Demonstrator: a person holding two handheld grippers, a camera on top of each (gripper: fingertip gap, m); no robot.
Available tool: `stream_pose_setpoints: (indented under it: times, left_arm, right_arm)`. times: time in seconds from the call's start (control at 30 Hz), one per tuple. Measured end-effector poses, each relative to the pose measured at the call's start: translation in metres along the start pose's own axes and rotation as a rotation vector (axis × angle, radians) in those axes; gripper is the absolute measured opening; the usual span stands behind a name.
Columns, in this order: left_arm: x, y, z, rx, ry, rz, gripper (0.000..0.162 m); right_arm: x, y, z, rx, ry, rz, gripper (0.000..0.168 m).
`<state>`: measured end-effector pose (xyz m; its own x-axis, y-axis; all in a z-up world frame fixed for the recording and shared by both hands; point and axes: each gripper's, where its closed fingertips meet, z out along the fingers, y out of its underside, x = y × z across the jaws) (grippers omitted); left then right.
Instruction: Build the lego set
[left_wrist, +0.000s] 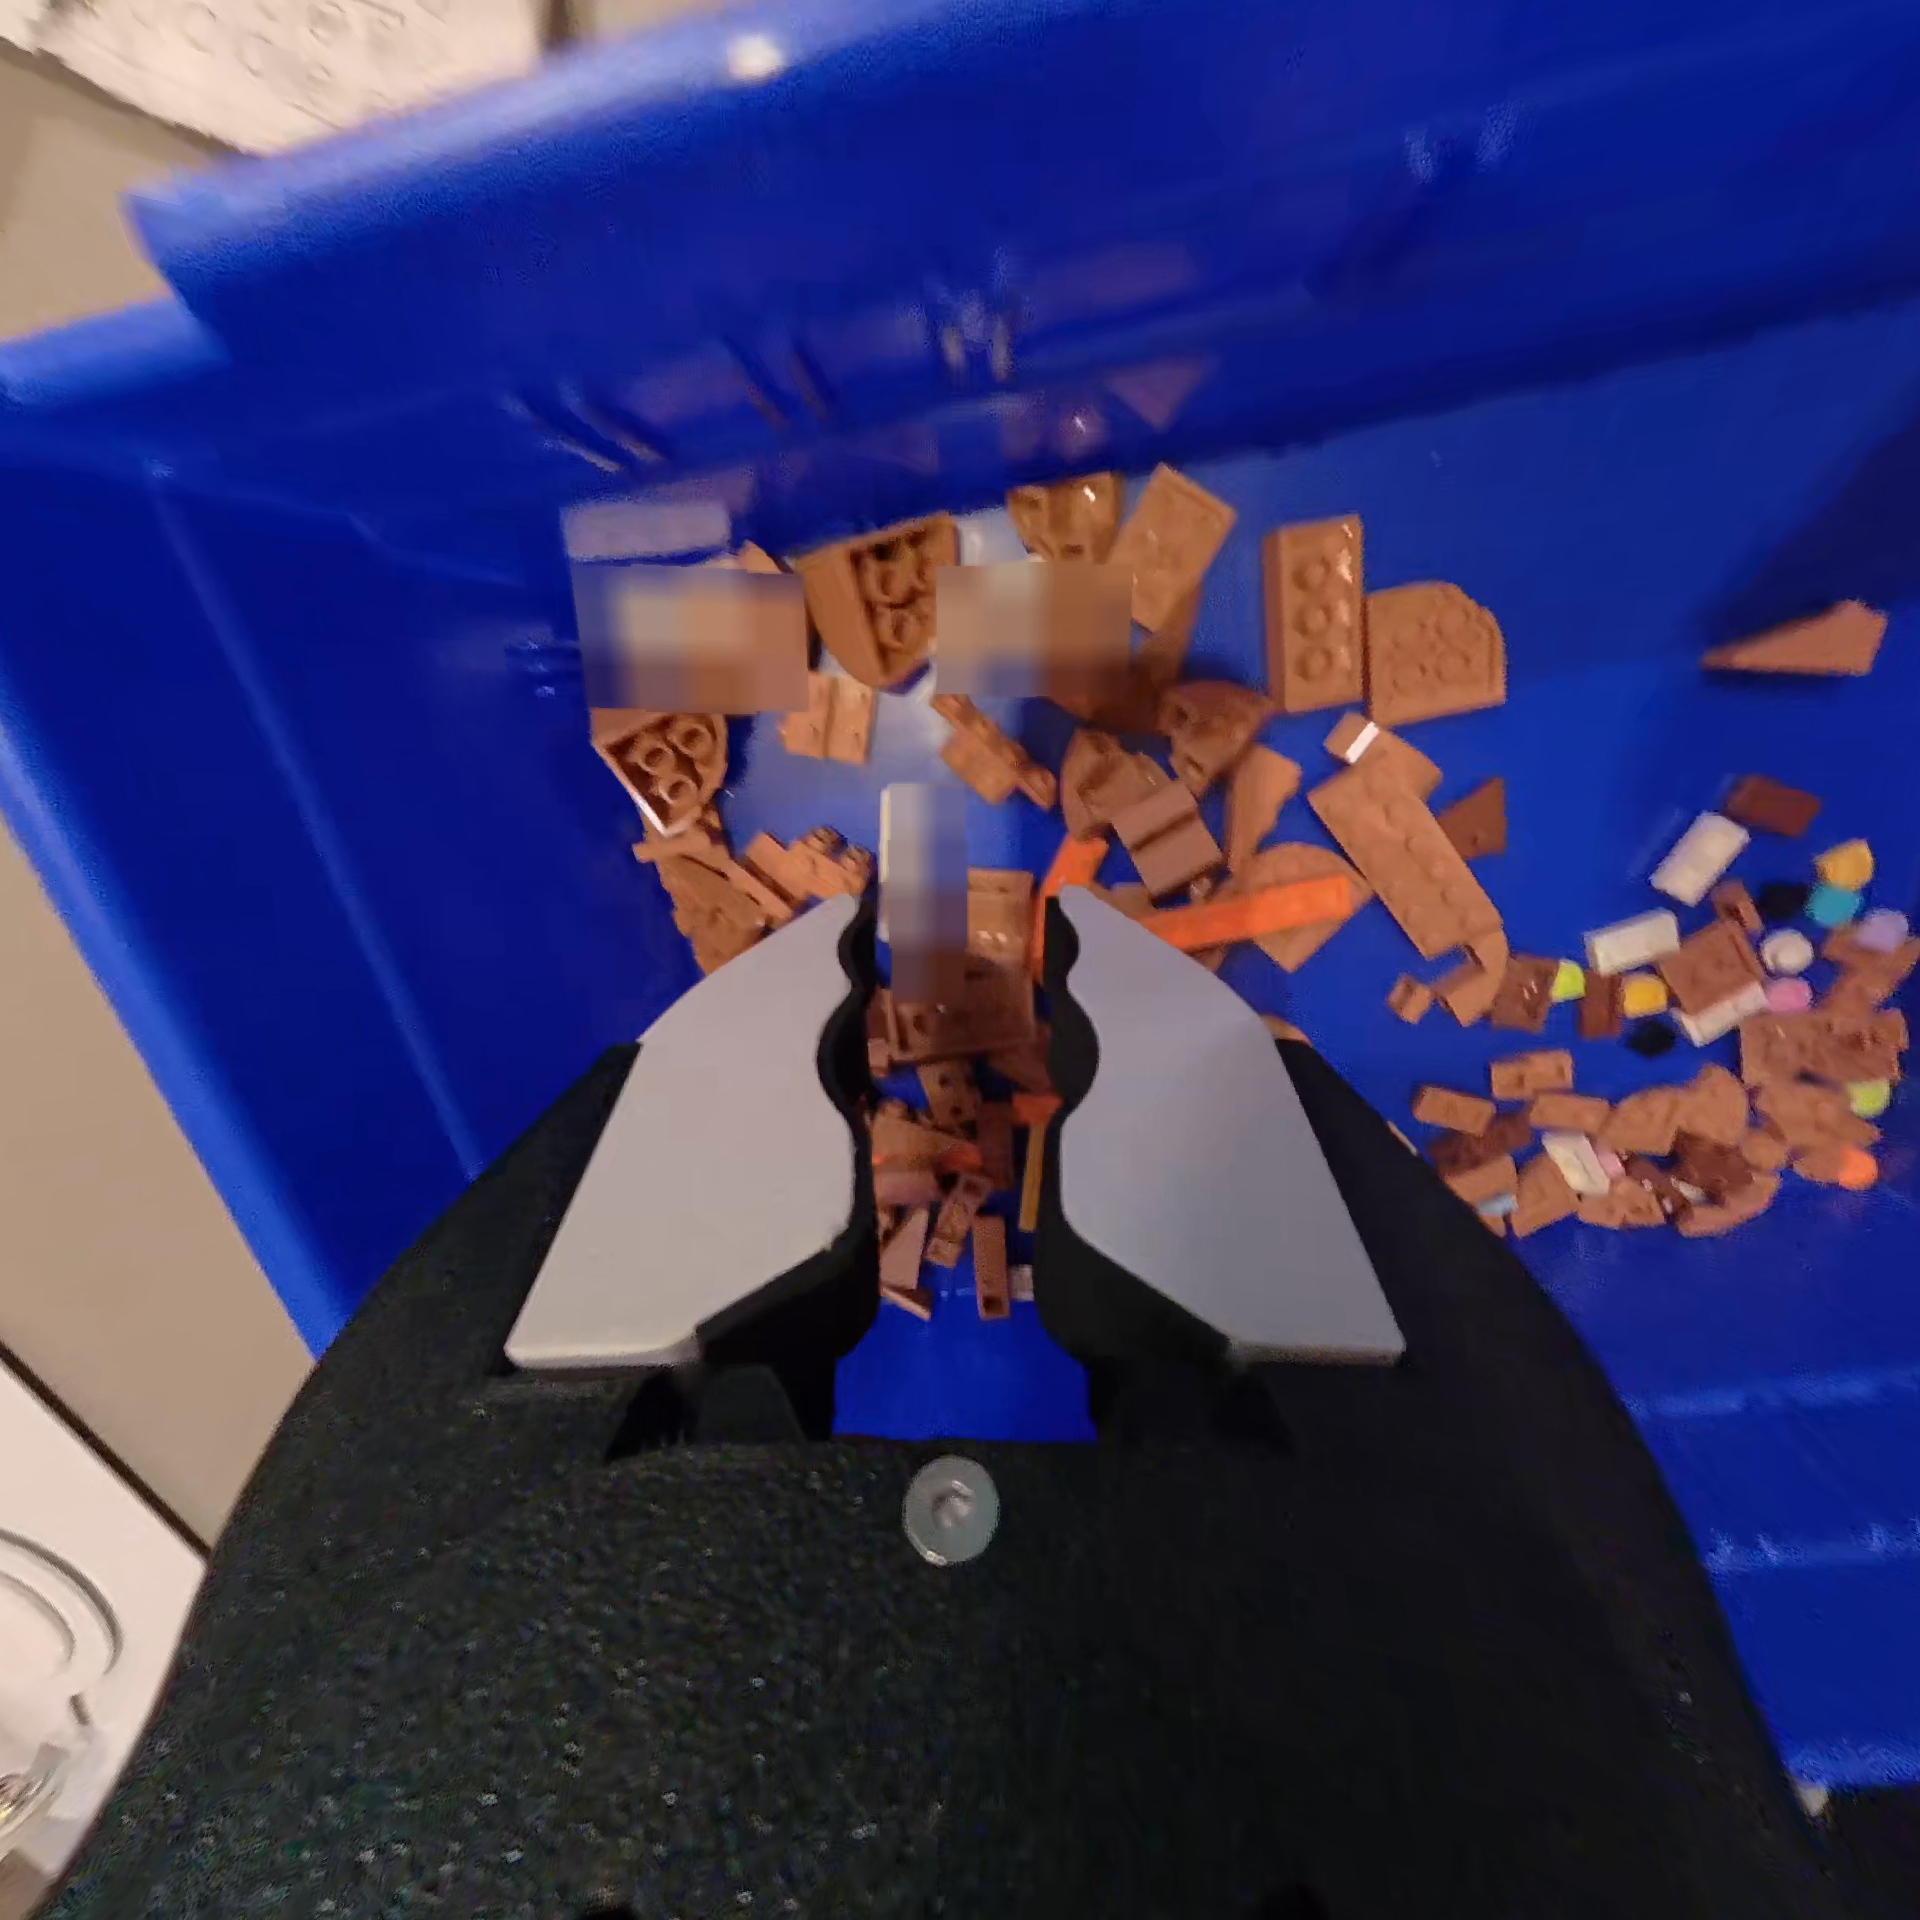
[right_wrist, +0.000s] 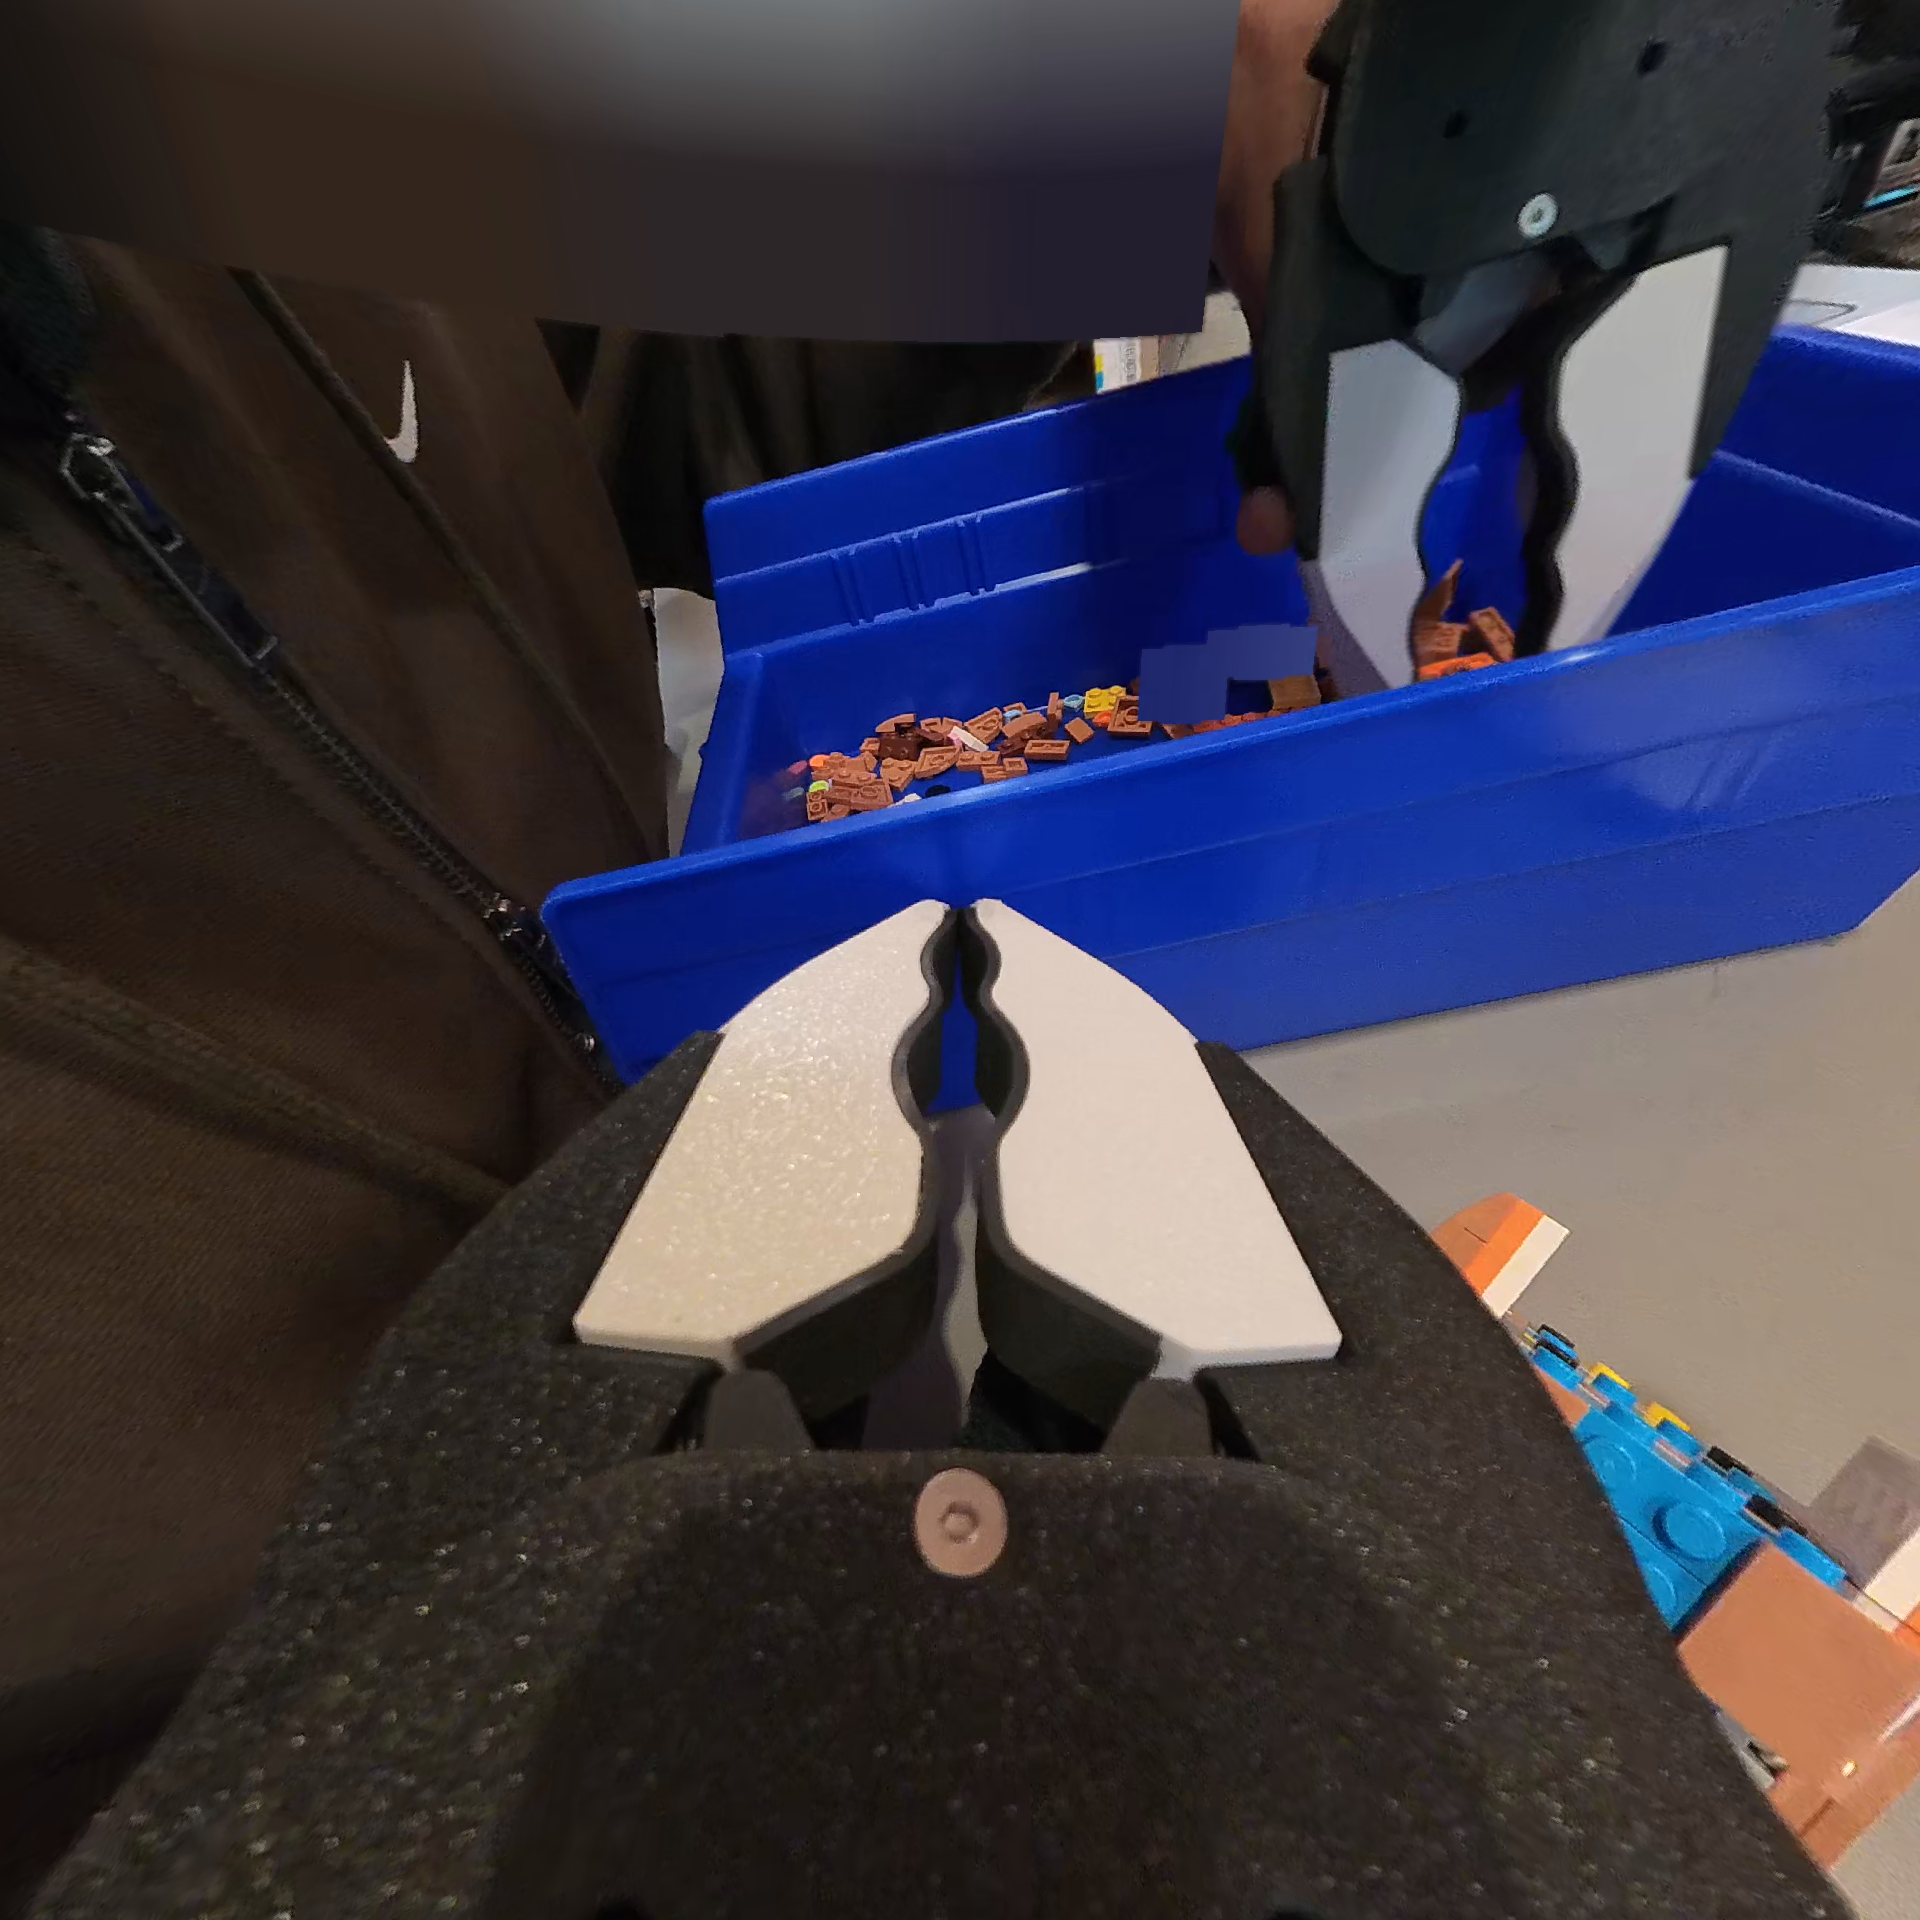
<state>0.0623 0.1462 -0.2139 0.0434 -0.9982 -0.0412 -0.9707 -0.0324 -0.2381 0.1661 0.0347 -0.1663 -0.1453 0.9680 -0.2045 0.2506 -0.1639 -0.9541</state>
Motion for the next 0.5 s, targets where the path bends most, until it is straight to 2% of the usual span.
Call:
stream_pose_setpoints:
  times: [0.13,0.3,0.5]
  left_arm:
    - [0.017,0.016,-0.003,-0.064,0.055,0.078,0.032]
    - [0.036,0.022,0.010,-0.118,0.135,0.179,0.032]
    - [0.025,0.009,0.023,-0.090,0.062,0.241,0.024]
  right_arm:
    - [0.000,0.000,0.000,-0.002,-0.003,0.003,0.000]
    - [0.000,0.001,0.000,-0.005,0.000,0.001,0.000]
    - [0.000,0.001,0.000,-0.004,0.006,0.001,0.000]
